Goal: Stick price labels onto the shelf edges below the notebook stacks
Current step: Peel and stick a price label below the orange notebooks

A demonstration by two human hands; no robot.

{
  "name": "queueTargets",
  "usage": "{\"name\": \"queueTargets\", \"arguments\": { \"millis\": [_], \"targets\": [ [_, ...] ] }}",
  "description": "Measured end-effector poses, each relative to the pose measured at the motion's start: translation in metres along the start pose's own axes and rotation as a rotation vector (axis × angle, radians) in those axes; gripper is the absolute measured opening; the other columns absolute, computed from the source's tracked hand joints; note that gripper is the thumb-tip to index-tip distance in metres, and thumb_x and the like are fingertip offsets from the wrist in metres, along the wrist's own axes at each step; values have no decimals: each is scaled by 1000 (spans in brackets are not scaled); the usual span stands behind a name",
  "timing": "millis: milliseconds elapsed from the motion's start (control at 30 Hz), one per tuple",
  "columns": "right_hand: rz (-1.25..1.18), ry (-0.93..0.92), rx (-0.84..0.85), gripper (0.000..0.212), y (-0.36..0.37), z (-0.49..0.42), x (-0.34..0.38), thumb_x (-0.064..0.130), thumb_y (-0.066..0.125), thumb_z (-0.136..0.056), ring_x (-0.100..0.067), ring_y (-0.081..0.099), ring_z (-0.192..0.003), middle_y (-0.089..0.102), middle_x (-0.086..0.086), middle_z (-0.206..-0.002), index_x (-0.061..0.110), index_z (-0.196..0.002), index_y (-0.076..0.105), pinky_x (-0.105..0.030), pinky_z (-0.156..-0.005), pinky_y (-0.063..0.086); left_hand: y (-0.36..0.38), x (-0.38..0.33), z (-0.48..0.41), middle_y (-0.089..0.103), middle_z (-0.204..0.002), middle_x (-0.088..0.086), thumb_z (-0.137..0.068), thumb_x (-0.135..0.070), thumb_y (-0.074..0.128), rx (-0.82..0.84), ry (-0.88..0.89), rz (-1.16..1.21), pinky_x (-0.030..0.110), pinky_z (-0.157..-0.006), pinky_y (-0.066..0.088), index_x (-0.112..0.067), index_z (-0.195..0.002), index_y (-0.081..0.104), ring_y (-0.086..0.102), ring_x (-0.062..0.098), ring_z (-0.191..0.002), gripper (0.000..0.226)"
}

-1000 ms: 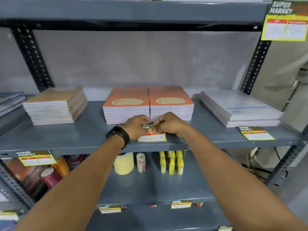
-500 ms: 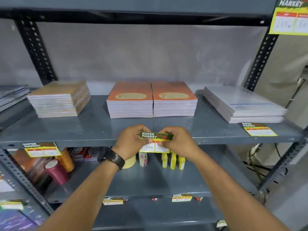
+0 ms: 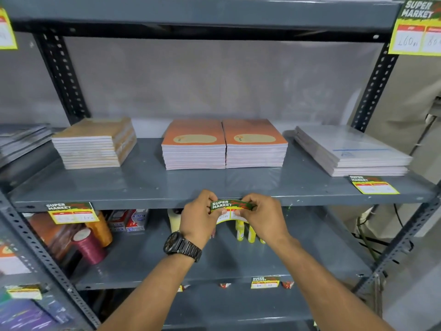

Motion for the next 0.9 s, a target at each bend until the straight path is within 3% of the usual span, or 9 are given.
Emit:
{"name": "queueTargets", "arguments": {
  "millis": [100, 300, 533, 667, 900],
  "targets": [
    [32, -11, -25, 12, 2, 0, -2, 17, 83, -74, -18, 63, -57, 70, 3, -65, 17, -77, 71, -35, -56, 56, 2, -1, 1, 61, -72, -8, -75, -26, 79, -11, 27, -66, 34, -57, 54, -24, -87, 55, 64, 21, -53, 28],
    [55, -6, -47, 15, 3, 0, -4, 21, 85, -73, -18, 67, -67, 71, 5, -69, 17, -78, 70, -36, -64, 57, 2, -5, -1, 53, -68, -13, -77, -27, 79, 0, 32, -110, 32, -54, 53, -22, -90, 54, 65, 23, -53, 29],
    [30, 17, -65, 20, 5, -2, -2, 22, 86, -71, -24, 66, -64, 70, 0, -67, 16, -76, 68, -37, -59, 57, 1, -5, -3, 53, -63, -14, -76, -25, 80, -33, 33, -131, 30, -56, 52, -21, -90, 51, 64, 19, -51, 32],
    [60, 19, -119, 25, 8, -3, -4, 26, 87, -68, -21, 64, -62, 67, 1, -64, 17, -71, 64, -37, -59, 55, 1, -4, -6, 62, -60, -6, -74, -29, 80, -63, 54, -187, 31, -57, 50, -23, -91, 47, 65, 18, -58, 38],
    [219, 29, -158, 43, -2, -8, -2, 37, 87, -63, -23, 58, -57, 59, 2, -56, 17, -65, 49, -36, -53, 49, -10, -2, -14, 64, -75, -10, -71, -55, 73, -63, 62, -390, 34, -59, 49, -31, -96, 42, 66, 25, -74, 47]
  ]
}}
Point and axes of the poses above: each hand's wrist, its own z-axis away from the middle knuckle, its own y-axis out of the palm, x = y × z, the point moved 1 cm from there along -z, towards the middle knuckle
